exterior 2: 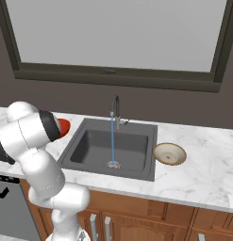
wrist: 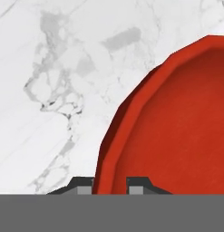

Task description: Rinse each bowl for a few seconds and place them down in the sink or on the counter.

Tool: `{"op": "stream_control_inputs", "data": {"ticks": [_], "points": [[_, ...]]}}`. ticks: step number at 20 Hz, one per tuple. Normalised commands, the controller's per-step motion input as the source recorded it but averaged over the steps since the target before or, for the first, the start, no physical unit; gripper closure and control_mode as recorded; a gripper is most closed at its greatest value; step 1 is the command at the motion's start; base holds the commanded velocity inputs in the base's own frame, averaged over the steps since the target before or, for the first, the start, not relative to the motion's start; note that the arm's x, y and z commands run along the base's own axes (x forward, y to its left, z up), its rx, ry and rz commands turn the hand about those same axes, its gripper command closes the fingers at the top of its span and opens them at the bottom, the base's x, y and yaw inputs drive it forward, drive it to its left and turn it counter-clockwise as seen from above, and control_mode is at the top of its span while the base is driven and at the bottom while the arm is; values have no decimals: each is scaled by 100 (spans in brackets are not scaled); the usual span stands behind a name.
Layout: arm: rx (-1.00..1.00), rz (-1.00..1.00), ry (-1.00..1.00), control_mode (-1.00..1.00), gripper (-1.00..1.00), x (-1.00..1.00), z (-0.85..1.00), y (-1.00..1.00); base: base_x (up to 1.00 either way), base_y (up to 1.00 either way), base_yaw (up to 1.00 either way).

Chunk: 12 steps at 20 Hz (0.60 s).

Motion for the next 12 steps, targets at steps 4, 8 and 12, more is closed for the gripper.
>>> {"op": "stream_control_inputs", "data": {"ticks": [4, 8, 12], "points": [[0, 6, 1, -100, 100, 1, -20, 28, 0, 0, 0], [0, 6, 0, -100, 100, 0, -21, 25, 0, 0, 0], [1, 5, 2, -100, 100, 0, -19, 20, 0, 0, 0]]}}
